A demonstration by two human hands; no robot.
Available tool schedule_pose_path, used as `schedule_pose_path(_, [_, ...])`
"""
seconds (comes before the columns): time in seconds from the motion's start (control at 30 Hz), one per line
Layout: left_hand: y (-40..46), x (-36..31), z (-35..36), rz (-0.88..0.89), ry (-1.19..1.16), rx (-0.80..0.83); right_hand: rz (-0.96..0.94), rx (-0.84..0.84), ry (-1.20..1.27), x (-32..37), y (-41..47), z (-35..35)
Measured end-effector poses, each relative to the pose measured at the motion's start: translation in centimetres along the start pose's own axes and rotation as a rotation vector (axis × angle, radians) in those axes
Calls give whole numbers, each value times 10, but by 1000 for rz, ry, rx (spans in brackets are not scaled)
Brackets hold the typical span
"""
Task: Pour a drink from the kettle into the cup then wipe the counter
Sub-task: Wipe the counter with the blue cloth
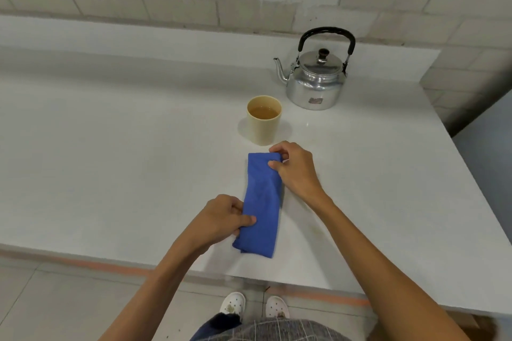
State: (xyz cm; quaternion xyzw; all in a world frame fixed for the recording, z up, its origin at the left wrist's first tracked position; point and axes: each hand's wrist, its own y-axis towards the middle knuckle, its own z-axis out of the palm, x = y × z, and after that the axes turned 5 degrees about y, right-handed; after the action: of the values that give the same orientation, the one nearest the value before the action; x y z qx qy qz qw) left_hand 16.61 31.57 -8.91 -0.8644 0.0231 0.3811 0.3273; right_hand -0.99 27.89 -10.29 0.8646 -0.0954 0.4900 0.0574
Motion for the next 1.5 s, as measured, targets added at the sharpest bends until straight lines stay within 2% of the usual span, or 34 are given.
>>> schedule_pose_path(0.17, [6, 0, 9, 34, 220, -87, -13, -62, -117, -13, -14, 8])
schedule_pose_path(0.27, [6, 8, 5, 106, 285, -249, -125, -134, -320, -14, -27, 27])
schedule_pose_path(0.37, [12, 16, -2, 205, 346, -410, -113, -83, -484, -13, -35, 45])
schedule_pose_path(0.47, [26, 20, -10, 282, 453, -502, -53, -49, -526, -8, -28, 59])
schedule_pose_path(0.6, [43, 25, -12, 358, 520, -488, -39, -13, -575, -2, -25, 78])
schedule_pose_path(0.77, [55, 38, -4, 401, 569, -450, -180, 39, -641, -14, -49, 74])
schedule_pose_path(0.93, [58, 48, 0, 416, 611, -450, -217, 110, -662, -32, -90, 44])
schedule_pose_path(1.07, [59, 50, 2, 426, 628, -480, -169, 37, -658, -52, -105, -1])
schedule_pose_path(1.27, [61, 52, 5, 431, 645, -517, -55, -44, -682, -77, -63, -45])
schedule_pose_path(1.5, [60, 52, 7, 432, 650, -534, -120, -21, -772, -63, 2, -19])
